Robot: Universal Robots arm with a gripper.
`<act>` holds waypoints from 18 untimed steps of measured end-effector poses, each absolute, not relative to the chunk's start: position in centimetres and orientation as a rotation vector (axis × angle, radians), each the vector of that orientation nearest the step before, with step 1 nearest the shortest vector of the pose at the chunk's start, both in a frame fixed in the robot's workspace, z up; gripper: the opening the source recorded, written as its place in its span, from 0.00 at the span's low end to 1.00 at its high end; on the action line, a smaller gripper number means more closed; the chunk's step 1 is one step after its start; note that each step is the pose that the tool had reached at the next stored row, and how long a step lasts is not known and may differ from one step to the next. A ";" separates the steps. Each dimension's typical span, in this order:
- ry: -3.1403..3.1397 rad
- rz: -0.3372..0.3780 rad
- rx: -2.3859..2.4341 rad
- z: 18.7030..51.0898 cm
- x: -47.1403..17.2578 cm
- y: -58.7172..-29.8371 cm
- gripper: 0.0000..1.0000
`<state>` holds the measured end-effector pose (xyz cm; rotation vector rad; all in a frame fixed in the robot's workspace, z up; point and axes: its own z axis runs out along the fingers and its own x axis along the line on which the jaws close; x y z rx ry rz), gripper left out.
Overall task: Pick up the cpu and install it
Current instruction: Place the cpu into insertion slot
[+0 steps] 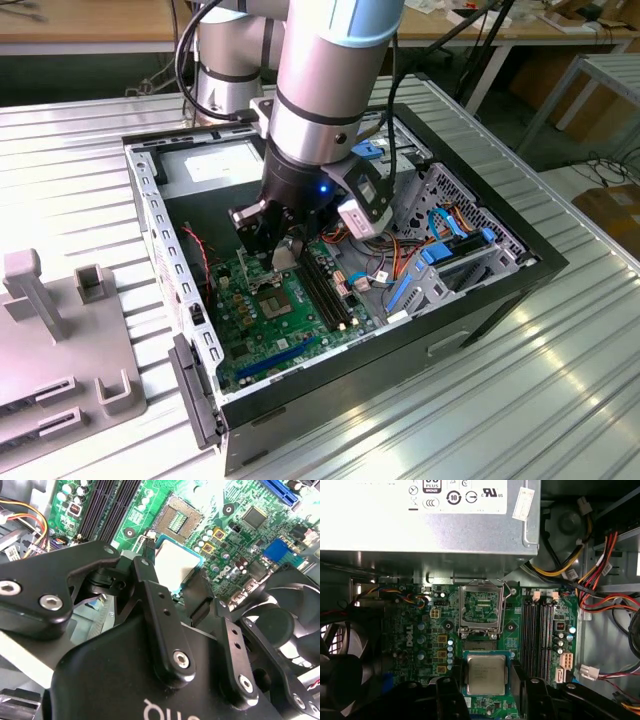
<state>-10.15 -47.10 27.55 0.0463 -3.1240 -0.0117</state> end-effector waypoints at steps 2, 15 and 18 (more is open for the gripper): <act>-3.124 -0.011 0.046 27.0 -10.2 -47.1 0.47; -3.124 -0.011 0.046 24.1 -10.2 -47.2 0.47; -3.123 -0.011 0.047 23.5 -10.1 -47.4 0.47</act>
